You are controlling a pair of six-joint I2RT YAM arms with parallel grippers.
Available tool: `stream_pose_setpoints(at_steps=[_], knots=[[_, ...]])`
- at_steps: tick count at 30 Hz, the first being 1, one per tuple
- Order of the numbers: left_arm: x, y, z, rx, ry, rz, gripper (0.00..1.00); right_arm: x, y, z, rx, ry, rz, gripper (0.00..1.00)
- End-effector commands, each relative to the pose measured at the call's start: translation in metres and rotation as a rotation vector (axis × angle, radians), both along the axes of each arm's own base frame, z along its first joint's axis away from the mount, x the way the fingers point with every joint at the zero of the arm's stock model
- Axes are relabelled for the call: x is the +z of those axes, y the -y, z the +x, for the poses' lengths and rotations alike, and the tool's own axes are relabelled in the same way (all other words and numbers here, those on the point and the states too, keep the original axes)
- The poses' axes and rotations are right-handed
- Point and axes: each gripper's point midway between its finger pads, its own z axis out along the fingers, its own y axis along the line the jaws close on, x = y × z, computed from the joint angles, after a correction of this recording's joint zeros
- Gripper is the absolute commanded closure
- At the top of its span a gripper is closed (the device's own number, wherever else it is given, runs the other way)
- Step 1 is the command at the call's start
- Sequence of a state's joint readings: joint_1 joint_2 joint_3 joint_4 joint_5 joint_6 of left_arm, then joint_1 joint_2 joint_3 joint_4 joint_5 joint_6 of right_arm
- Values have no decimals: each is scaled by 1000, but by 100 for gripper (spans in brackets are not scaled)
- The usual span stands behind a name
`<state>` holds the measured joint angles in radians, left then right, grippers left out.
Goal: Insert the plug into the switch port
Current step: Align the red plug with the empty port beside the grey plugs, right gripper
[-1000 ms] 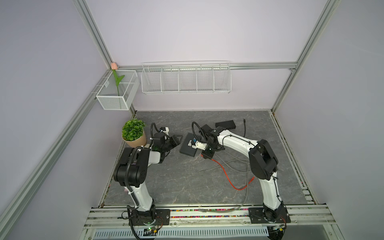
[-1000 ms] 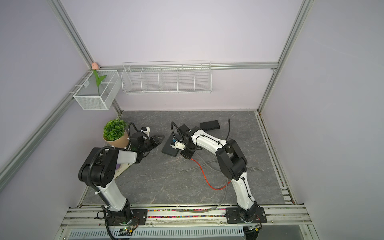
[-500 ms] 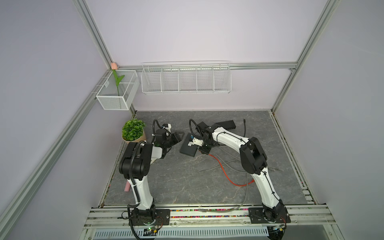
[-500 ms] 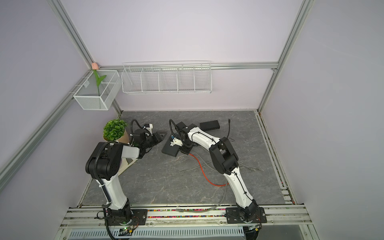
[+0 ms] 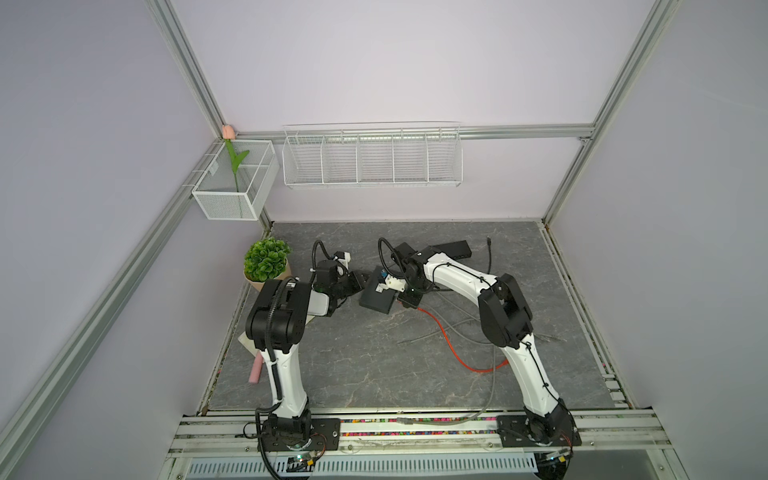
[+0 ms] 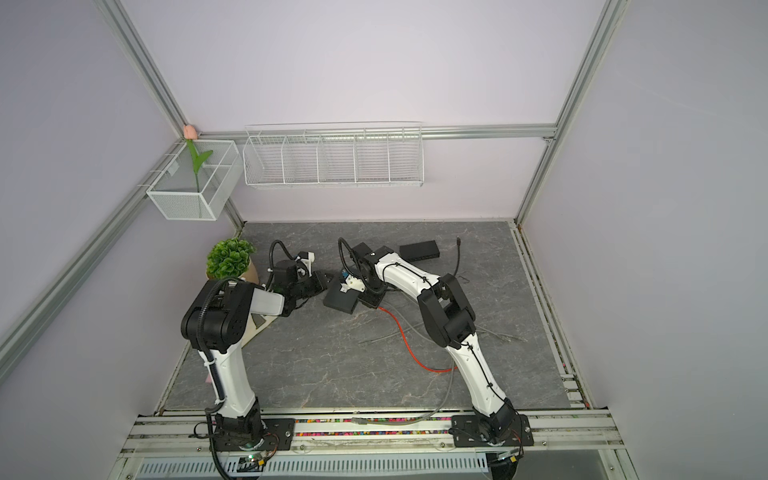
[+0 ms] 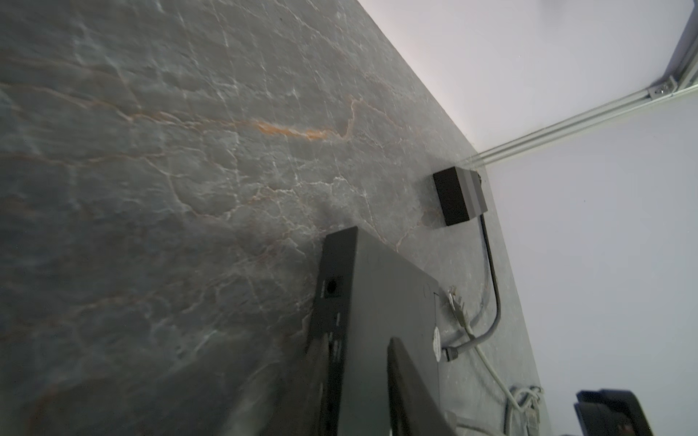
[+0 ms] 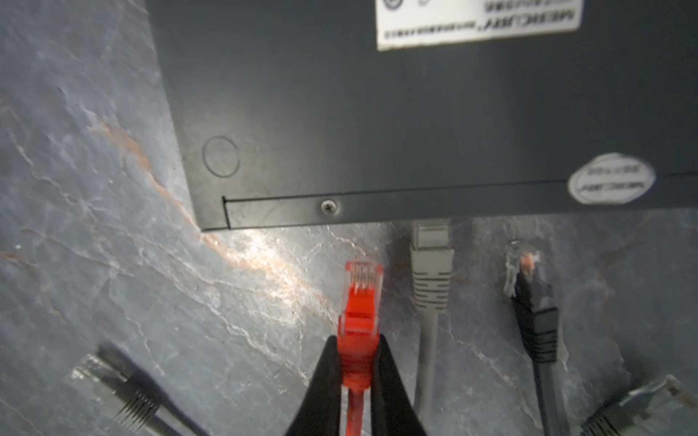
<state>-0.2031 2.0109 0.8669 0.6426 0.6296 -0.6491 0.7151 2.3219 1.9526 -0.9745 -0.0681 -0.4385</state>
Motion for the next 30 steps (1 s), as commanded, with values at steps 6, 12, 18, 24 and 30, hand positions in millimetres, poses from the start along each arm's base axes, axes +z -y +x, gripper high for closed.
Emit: stream_pose_setpoints(at_steps=[6, 12, 18, 24, 30], knots=[[2, 12, -10, -105, -4, -21, 75, -8, -1, -6, 33, -4, -27, 93], [-4, 10, -14, -119, -25, -19, 80, -10, -4, -9, 44, -1, -39, 93], [-7, 2, -17, -119, -36, -59, 82, -9, -2, -14, 47, 10, -54, 93], [-6, 2, -19, -125, -36, -64, 82, -6, -5, -15, 47, 16, -43, 93], [-9, 2, -20, -121, -42, -63, 83, -3, -11, -15, 54, 19, -27, 93]])
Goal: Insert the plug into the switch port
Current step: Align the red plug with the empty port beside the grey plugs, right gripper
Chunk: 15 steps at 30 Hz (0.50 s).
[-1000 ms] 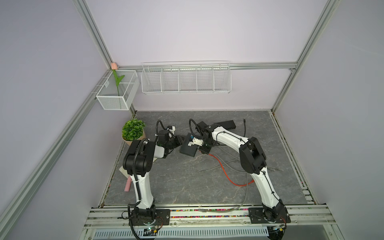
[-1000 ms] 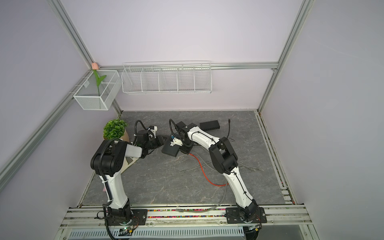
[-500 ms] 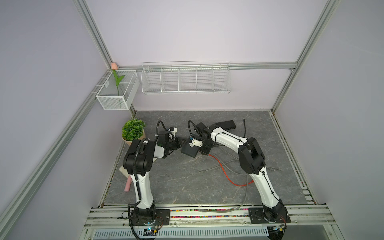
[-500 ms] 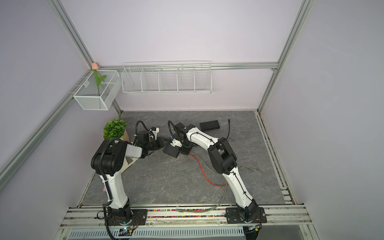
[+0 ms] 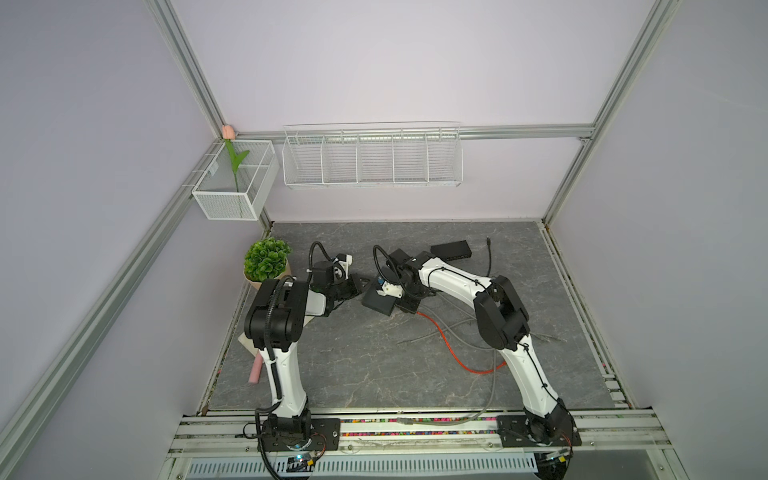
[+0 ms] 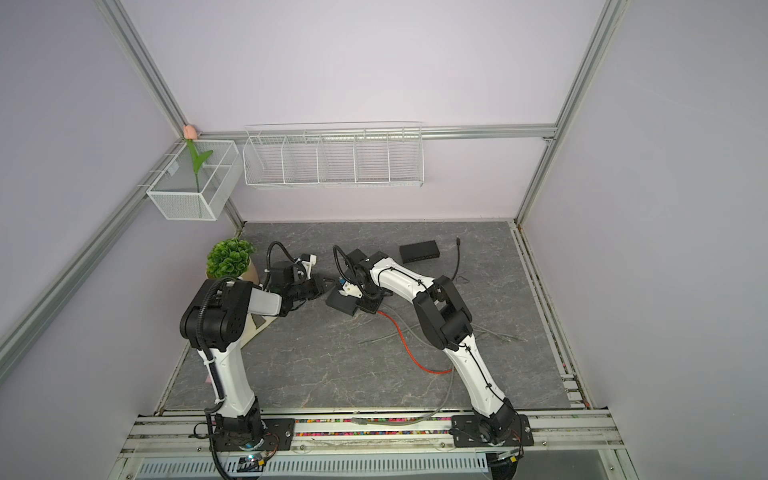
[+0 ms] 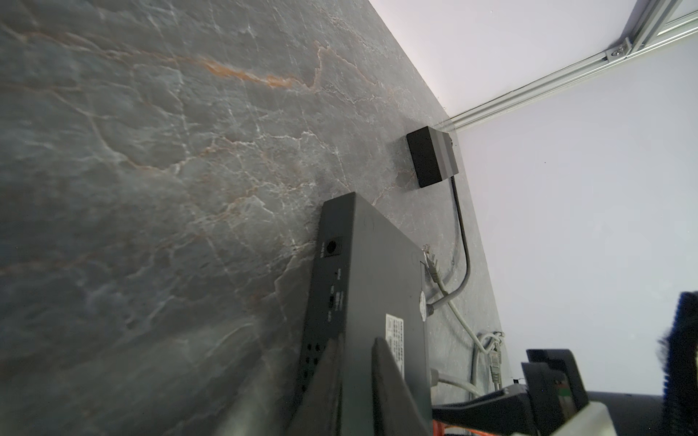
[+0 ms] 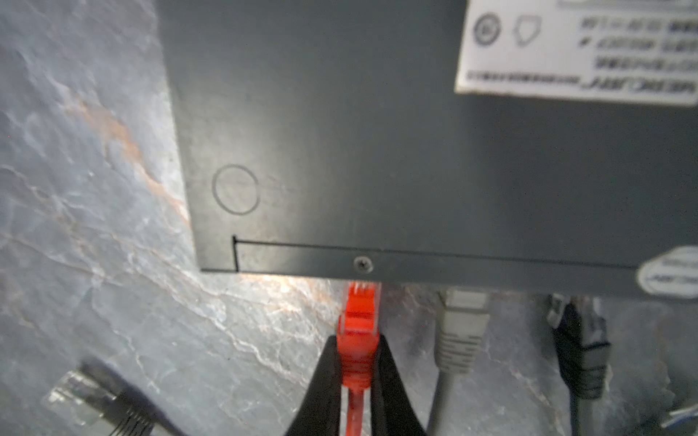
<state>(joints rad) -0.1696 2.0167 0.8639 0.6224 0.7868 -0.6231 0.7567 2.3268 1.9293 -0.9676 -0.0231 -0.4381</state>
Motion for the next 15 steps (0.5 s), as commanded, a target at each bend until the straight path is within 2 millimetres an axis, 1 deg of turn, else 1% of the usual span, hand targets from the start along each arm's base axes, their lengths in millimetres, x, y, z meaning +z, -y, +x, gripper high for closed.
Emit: stream_pose_setpoints(at_steps=[1, 8, 15], knots=[[-10, 0, -4, -8, -17, -7, 83, 7, -7, -2, 20, 8, 23, 93], [-15, 1, -8, -12, -27, -4, 86, 12, -12, 3, 21, 25, 34, 93], [-16, 3, -10, -18, -32, 7, 87, 19, -16, 8, 21, 43, 49, 93]])
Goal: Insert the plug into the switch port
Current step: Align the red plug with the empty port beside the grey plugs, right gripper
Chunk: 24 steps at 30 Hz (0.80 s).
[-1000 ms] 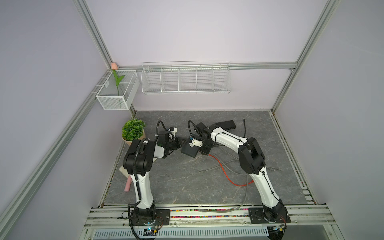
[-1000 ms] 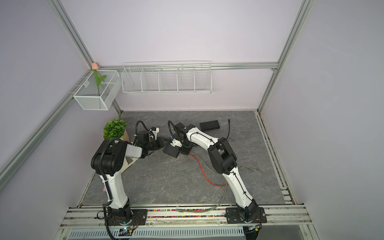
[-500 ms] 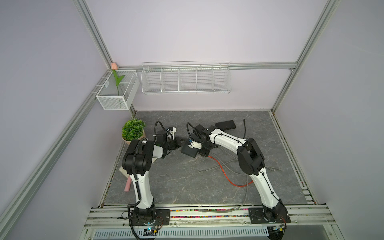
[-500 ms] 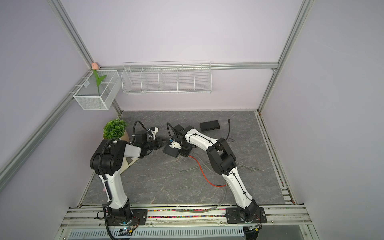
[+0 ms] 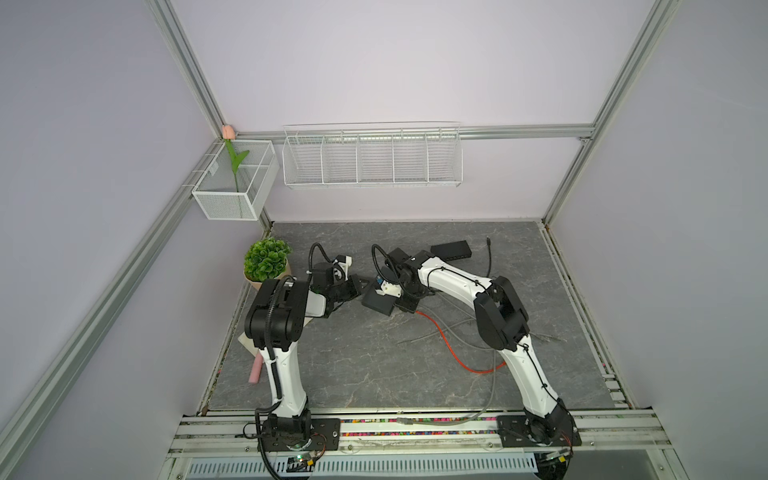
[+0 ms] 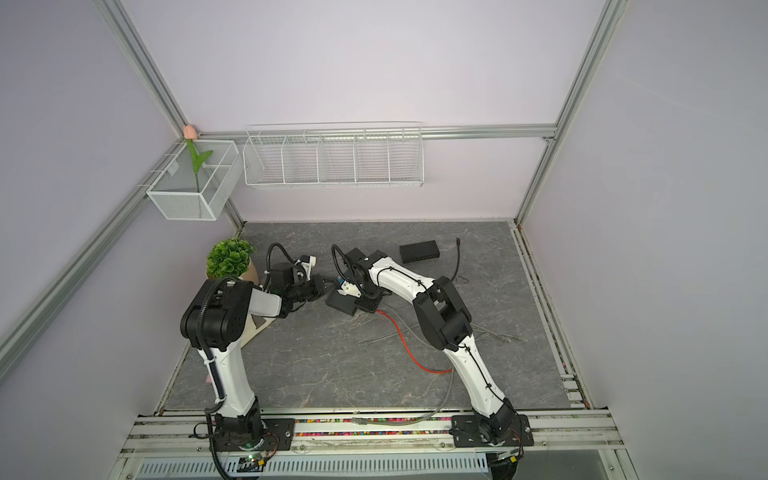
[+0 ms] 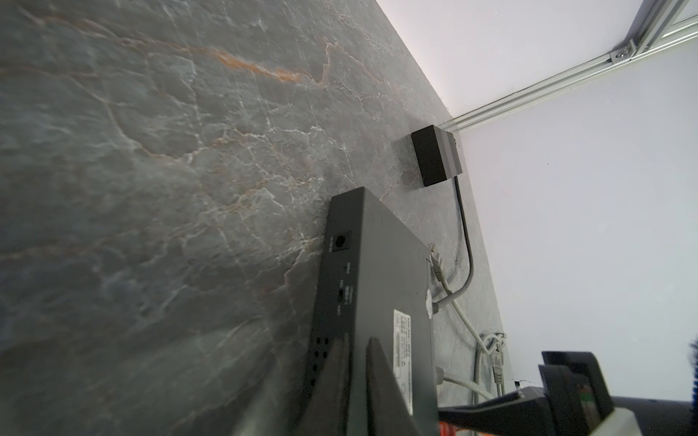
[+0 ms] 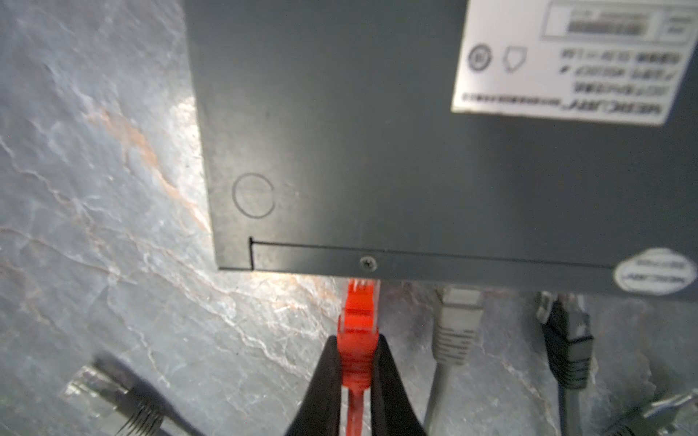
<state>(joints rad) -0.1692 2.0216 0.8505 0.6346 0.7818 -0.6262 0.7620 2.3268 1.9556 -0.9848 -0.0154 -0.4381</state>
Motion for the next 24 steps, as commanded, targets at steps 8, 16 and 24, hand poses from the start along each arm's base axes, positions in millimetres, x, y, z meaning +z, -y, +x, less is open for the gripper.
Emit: stream_pose_setpoints(at_steps=[8, 16, 24], knots=[[-10, 6, -8, -30, -20, 8, 87, 3, -16, 10, 18, 13, 43, 93], [-7, 8, -8, -37, -15, 5, 87, -1, -14, 13, 2, 6, 53, 93], [-7, 11, -11, -43, -11, 10, 87, 4, -18, 15, -6, 10, 73, 93]])
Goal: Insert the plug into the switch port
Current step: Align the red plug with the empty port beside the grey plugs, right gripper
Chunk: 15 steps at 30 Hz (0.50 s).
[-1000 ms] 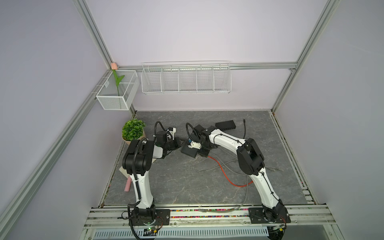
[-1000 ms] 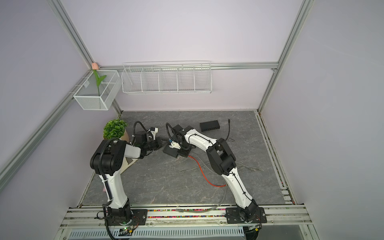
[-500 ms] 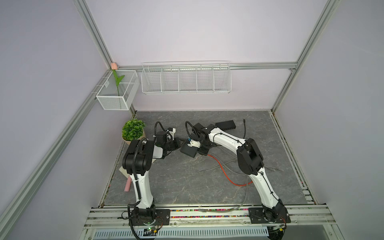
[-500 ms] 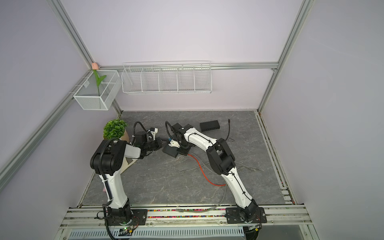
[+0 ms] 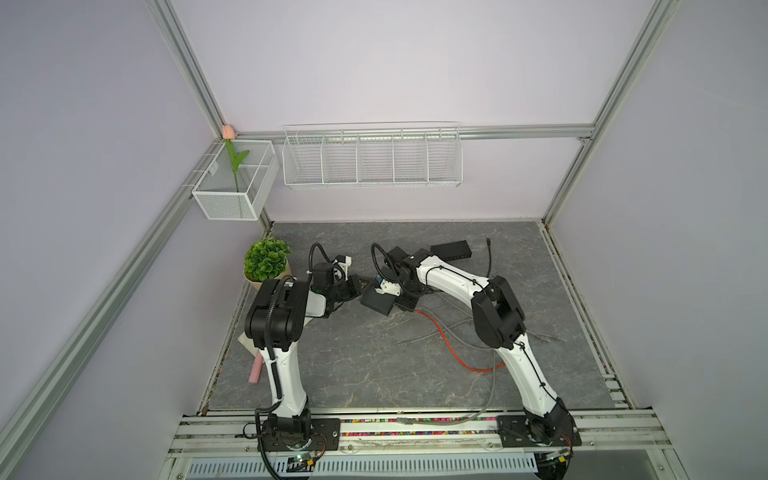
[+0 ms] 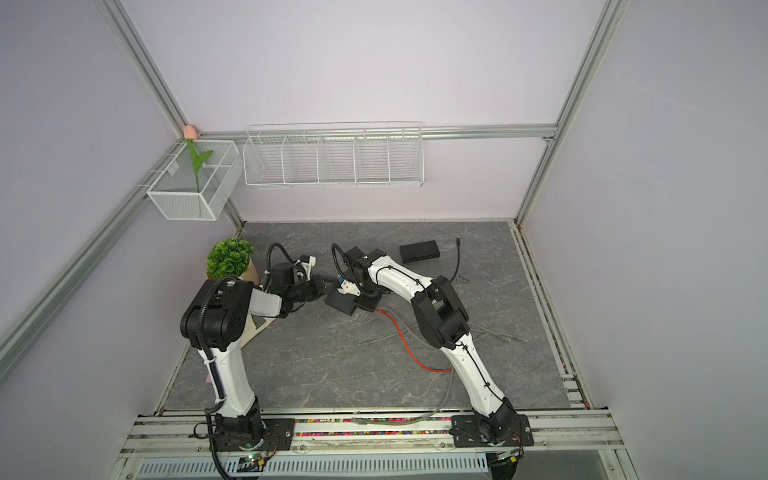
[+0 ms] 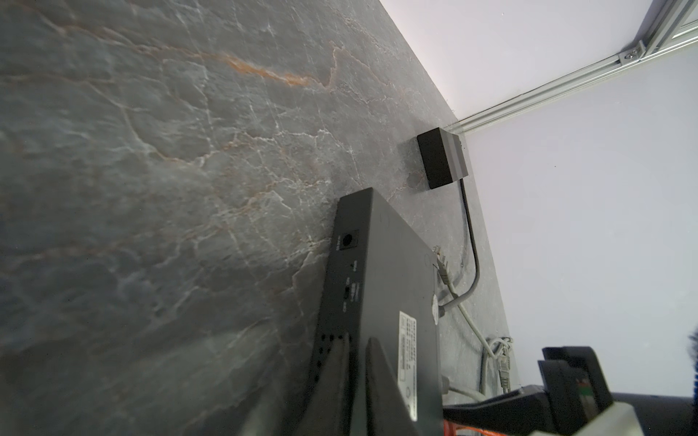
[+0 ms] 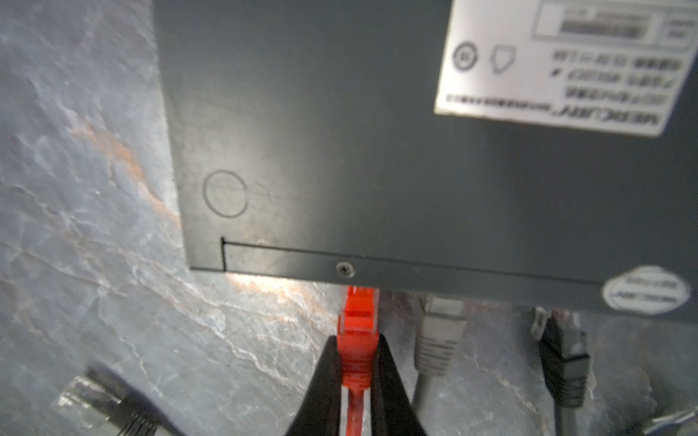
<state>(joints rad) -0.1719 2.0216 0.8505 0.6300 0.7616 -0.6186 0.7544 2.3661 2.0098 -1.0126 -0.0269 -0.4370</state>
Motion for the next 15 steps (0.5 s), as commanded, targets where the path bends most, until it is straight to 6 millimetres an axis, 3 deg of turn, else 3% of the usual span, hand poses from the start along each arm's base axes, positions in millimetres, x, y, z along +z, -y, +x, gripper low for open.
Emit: stream_pose_setpoints(at_steps=[1, 15], knots=[[-4, 13, -13, -56, -13, -4, 87, 7, -17, 10, 1, 25, 75, 93], [-1, 17, -19, -50, -2, -3, 87, 8, -31, 17, -19, 61, 117, 93]])
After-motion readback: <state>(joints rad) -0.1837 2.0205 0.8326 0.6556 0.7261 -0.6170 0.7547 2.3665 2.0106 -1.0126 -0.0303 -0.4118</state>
